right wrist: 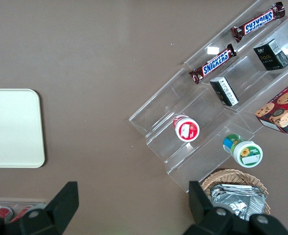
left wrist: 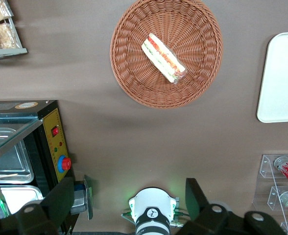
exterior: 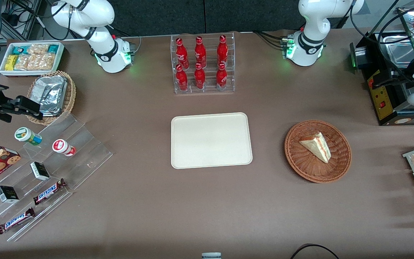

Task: Place sandwich from basket to tray
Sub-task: 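Move the left gripper over the wrapped sandwich in the wicker basket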

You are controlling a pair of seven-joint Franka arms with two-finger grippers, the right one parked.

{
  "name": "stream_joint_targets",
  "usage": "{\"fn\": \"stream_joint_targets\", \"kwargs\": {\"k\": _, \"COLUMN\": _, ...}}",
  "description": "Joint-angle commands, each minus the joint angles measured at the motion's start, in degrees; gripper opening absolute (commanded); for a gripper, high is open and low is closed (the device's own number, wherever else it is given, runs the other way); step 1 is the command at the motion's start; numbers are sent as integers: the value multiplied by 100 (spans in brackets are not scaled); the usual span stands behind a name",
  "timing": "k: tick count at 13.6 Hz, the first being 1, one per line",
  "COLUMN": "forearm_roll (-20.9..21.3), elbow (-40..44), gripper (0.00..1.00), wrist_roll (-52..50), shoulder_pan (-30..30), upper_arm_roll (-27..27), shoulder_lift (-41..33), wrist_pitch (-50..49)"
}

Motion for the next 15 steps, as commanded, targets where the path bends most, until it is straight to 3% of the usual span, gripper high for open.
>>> {"fn": "stream_joint_targets", "kwargs": {"k": 1, "forearm_roll": -37, "elbow": -56, "gripper": 100, "wrist_roll": -151, "shoulder_pan": -1, "upper_arm_roll": -171, "shoulder_lift": -32, "wrist_pitch": 91}}
{"fn": "stream_joint_targets", "kwargs": {"k": 5, "forearm_roll": 60, "elbow": -380, "gripper": 100, "wrist_roll": -388, "shoulder_pan": -81, "upper_arm_roll": -164, "shoulder_lift": 170, "wrist_pitch": 379}}
{"fn": "stream_joint_targets", "kwargs": {"k": 8, "forearm_roll": 60, "elbow": -1557, "gripper": 100, "wrist_roll": -870, "shoulder_pan": -81, "upper_arm_roll": -172, "shoulder_lift": -58, "wrist_pitch": 1599}}
{"fn": "stream_joint_targets", "kwargs": {"k": 15, "forearm_roll": 16, "elbow": -3070, "gripper": 100, "wrist_roll": -3673, "shoulder_pan": -195, "upper_arm_roll": -296, "shoulder_lift": 117, "wrist_pitch": 4070}}
